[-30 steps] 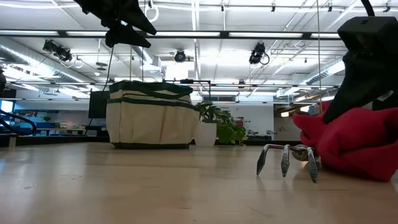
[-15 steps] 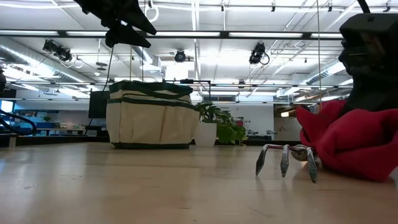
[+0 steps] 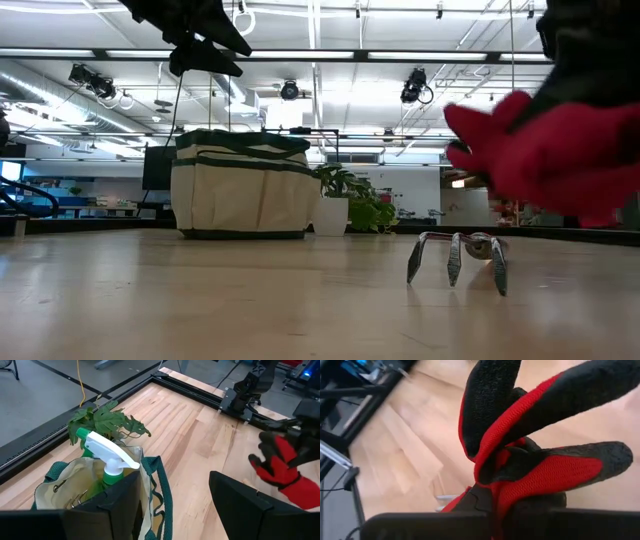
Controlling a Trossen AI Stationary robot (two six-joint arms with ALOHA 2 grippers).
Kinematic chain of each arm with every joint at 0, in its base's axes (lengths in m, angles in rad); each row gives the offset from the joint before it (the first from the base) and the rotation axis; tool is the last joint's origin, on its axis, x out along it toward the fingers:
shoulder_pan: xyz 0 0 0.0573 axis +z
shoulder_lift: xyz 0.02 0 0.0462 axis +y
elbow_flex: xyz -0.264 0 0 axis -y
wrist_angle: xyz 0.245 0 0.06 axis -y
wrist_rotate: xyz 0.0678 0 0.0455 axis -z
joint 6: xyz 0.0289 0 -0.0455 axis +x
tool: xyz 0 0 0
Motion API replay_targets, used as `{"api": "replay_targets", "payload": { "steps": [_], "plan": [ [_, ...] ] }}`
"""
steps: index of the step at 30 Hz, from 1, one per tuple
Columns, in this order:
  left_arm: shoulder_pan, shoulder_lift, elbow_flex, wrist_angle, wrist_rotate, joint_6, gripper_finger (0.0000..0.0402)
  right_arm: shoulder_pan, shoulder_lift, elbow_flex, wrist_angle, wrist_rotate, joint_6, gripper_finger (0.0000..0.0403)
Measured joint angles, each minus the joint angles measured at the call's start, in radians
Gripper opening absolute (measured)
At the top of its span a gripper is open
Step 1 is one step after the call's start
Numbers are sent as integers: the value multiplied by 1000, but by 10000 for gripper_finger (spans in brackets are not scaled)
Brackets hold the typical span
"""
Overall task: Pick & Place Garden tools in Gardening bag
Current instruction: Put the red gloves into the gardening bag
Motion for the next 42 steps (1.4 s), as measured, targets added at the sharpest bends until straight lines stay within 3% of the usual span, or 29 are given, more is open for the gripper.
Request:
{"api": "replay_targets", "payload": {
  "steps": [12, 21, 25, 29, 42],
  "plan": [
    [0, 0, 0, 1, 0, 0, 243, -104, -204, 3, 22, 54, -432, 10],
    [0, 0, 0, 24, 0, 0, 243, -263, -278, 3, 264, 0, -957, 10],
    [0, 0, 0, 58, 0, 1, 243, -355, -284, 3, 430, -84, -1201, 10],
    [0, 0, 0, 80, 2, 1, 243, -461, -284, 3, 544, -205, -1338, 10],
    [1, 0, 0, 146, 27, 8, 243, -751, -244, 3, 761, -554, -1471, 10]
  ]
}}
